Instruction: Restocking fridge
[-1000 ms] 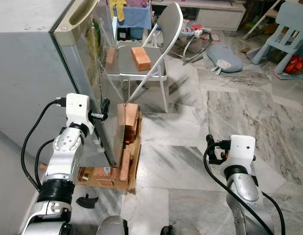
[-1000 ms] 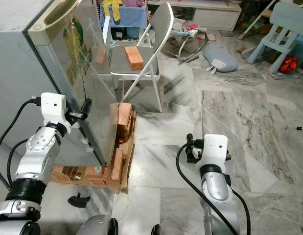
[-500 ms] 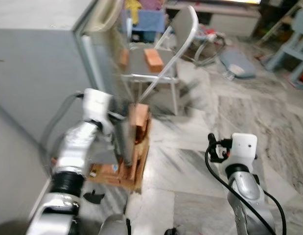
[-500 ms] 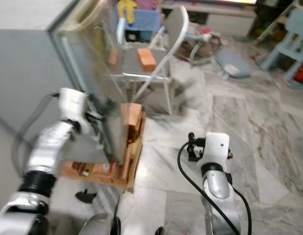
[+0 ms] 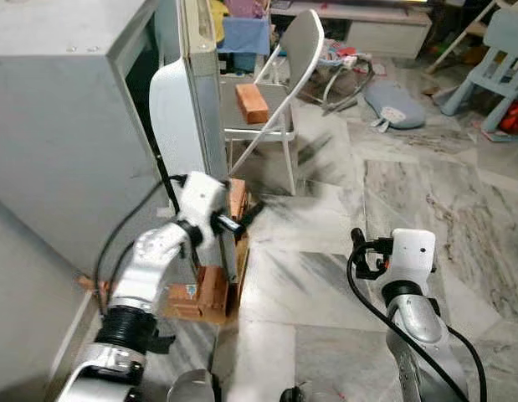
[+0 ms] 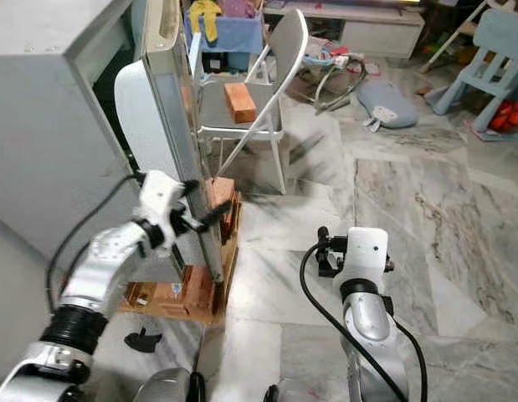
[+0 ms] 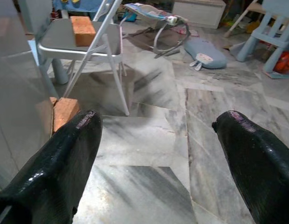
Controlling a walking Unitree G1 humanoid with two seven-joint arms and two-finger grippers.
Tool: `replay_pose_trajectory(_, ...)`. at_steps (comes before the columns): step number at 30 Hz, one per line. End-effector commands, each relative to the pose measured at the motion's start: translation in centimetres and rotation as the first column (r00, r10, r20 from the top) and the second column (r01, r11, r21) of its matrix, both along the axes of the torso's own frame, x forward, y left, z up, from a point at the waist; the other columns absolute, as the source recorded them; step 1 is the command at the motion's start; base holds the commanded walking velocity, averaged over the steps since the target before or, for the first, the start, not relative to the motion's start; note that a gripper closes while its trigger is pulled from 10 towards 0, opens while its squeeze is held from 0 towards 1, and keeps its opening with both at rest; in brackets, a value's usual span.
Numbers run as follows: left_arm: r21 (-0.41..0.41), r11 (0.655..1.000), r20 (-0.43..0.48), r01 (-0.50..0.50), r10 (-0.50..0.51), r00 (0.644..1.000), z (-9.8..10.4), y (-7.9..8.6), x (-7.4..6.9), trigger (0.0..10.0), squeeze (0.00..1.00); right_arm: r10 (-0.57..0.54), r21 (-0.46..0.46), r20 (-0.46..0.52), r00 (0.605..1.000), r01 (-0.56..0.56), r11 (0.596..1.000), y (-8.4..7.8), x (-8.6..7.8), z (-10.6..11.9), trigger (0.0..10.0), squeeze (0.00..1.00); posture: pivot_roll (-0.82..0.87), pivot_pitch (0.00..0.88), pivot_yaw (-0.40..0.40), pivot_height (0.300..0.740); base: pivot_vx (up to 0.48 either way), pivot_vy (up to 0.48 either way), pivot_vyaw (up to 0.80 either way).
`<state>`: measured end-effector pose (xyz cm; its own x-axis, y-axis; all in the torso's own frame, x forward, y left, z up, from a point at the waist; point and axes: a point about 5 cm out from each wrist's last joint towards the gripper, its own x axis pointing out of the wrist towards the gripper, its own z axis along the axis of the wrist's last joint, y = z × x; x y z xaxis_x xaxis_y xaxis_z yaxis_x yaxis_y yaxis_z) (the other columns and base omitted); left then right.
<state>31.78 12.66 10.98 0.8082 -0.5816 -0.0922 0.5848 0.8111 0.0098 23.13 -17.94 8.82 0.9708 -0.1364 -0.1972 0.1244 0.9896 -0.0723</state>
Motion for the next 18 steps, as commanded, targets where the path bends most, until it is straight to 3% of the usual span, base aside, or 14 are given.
replay_pose_trajectory(1,-0.004,0.995,-0.012,-0.104,0.104,0.995,-0.2,1.4,-0.1,10.0,0.00,0.001,-0.003,0.006,1.000,-0.001,1.000,0.0,0.2,0.0,10.0,0.00,0.08,0.000,-0.032,0.740,0.000,0.000,0.00)
replay_pose_trajectory(4,-0.008,0.986,-0.014,-0.167,0.167,0.986,-0.4,2.3,0.1,10.0,0.00,0.004,-0.004,0.005,1.000,-0.004,1.000,0.0,0.2,0.0,10.0,0.00,0.08,0.000,-0.036,0.740,0.000,0.000,0.00)
replay_pose_trajectory(10,-0.039,0.990,0.003,-0.139,0.139,0.990,0.0,1.4,0.7,10.0,0.00,0.011,-0.007,0.004,1.000,-0.011,1.000,0.0,0.4,0.0,10.0,0.00,0.08,0.000,-0.040,0.740,0.141,0.000,0.00)
replay_pose_trajectory(18,-0.009,0.985,0.003,-0.170,0.170,0.985,-0.3,0.7,1.3,10.0,0.00,0.005,-0.010,0.005,1.000,-0.004,1.000,0.0,0.4,0.0,10.0,0.00,0.07,0.000,-0.034,0.740,0.226,0.000,0.00)
